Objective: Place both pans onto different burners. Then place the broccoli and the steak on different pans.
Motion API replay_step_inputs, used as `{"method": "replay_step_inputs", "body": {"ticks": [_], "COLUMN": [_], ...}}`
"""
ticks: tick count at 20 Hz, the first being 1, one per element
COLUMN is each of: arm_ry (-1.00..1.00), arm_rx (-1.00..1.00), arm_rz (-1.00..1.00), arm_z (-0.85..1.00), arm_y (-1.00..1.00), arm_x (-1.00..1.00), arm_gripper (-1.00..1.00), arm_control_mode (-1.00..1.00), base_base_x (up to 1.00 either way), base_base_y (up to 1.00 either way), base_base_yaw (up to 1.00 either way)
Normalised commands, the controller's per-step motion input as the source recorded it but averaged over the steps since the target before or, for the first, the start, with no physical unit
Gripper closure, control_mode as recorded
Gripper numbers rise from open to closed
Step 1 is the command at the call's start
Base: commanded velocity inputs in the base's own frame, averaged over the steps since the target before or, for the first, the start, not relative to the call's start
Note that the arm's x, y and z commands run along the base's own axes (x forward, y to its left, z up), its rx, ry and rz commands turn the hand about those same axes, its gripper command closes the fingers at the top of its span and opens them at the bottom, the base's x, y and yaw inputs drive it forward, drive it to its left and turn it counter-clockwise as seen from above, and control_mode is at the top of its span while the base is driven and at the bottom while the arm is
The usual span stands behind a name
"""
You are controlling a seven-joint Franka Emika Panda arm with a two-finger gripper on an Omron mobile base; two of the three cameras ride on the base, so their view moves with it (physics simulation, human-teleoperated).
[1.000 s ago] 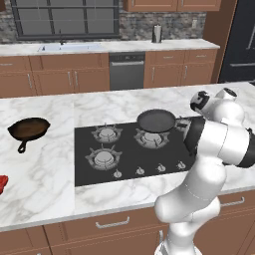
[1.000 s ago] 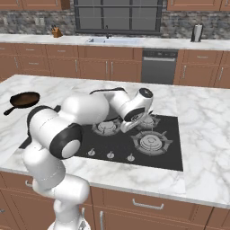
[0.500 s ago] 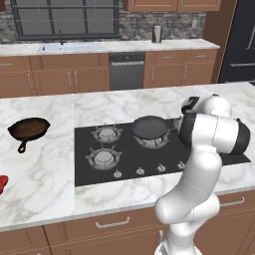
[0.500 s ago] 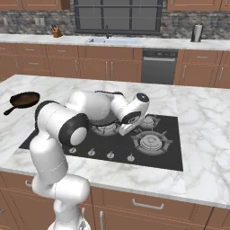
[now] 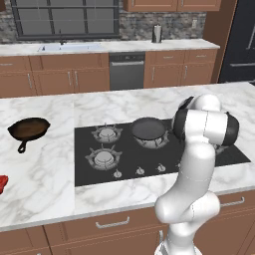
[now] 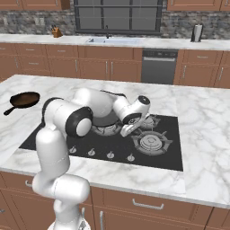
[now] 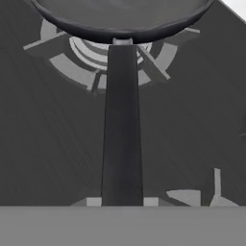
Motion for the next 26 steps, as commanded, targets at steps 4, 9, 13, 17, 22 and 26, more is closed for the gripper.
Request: {"method": "replay_step_inputs", "body": {"ticks": [4,9,13,17,22,26], "arm_ry": [0.00,0.00,0.00,0.00,0.00,0.00], "arm_rx": [0.03,0.00,0.00,0.00,0.00,0.00], "arm_rz": [0.00,0.00,0.00,0.00,0.00,0.00], "arm_z": [0.00,-0.08,-0.17,-0.19,-0.03,0.00], "arm_y": [-0.37,-0.14,0.00,0.00,0.01,0.00], "arm_x": [0.11,0.00,0.00,0.00,0.00,0.00], "arm_gripper": [1.00,1.00,1.00,1.00,1.00,-1.00], "arm_control_mode": [-1.00,-1.00,-1.00,-1.00,-1.00,-1.00], "base_base_x": [0.00,0.00,0.00,0.00,0.00,0.00], "base_base_y": [0.00,0.00,0.00,0.00,0.00,0.00], "base_base_yaw": [0.00,0.00,0.00,0.00,0.00,0.00]}}
